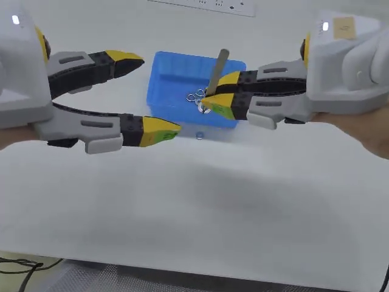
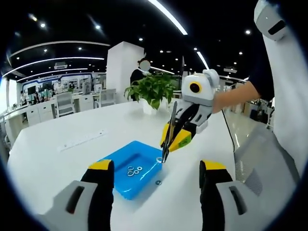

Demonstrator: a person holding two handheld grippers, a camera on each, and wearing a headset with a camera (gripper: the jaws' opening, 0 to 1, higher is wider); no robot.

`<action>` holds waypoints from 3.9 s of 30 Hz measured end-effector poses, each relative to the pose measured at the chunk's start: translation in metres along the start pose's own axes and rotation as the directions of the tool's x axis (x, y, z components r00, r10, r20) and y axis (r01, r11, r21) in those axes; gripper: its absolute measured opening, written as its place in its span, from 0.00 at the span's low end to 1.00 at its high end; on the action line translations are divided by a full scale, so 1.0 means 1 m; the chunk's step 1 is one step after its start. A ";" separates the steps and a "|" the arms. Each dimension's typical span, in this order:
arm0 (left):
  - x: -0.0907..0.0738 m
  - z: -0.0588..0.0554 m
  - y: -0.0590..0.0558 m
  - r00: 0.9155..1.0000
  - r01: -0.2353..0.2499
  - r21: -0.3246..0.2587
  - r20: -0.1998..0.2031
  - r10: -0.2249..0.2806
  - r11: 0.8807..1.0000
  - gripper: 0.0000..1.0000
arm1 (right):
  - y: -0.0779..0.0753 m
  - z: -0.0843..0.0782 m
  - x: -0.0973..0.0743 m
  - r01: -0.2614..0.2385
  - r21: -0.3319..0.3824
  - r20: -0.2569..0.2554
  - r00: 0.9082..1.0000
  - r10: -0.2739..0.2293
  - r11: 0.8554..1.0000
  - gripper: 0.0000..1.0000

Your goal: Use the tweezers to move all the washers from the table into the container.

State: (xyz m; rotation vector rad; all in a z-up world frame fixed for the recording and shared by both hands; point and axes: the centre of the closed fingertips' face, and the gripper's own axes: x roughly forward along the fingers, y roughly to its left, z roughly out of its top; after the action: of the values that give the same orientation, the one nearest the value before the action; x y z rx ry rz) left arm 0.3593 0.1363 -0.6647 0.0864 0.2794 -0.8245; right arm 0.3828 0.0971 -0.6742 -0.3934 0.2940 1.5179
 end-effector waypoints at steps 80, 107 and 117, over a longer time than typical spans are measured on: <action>0.001 -0.023 0.011 0.997 -0.062 -0.091 -0.052 0.057 0.994 0.99 | -0.074 -0.063 0.045 0.034 0.057 -0.067 0.997 -0.030 0.998 0.08; 0.076 0.016 0.040 0.990 0.132 0.043 -0.046 -0.130 0.990 0.44 | -0.044 -0.037 0.042 -0.024 -0.051 -0.068 0.997 0.021 0.998 0.08; 0.082 0.020 0.026 0.977 0.204 0.067 -0.070 -0.199 0.977 0.20 | -0.042 -0.041 0.044 -0.049 -0.065 -0.081 0.996 0.044 0.997 0.08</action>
State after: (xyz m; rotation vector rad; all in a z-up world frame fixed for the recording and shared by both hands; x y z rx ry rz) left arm 0.4356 0.0919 -0.6690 0.1556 0.3204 -1.0356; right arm 0.4285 0.1185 -0.7273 -0.5039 0.3170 1.5633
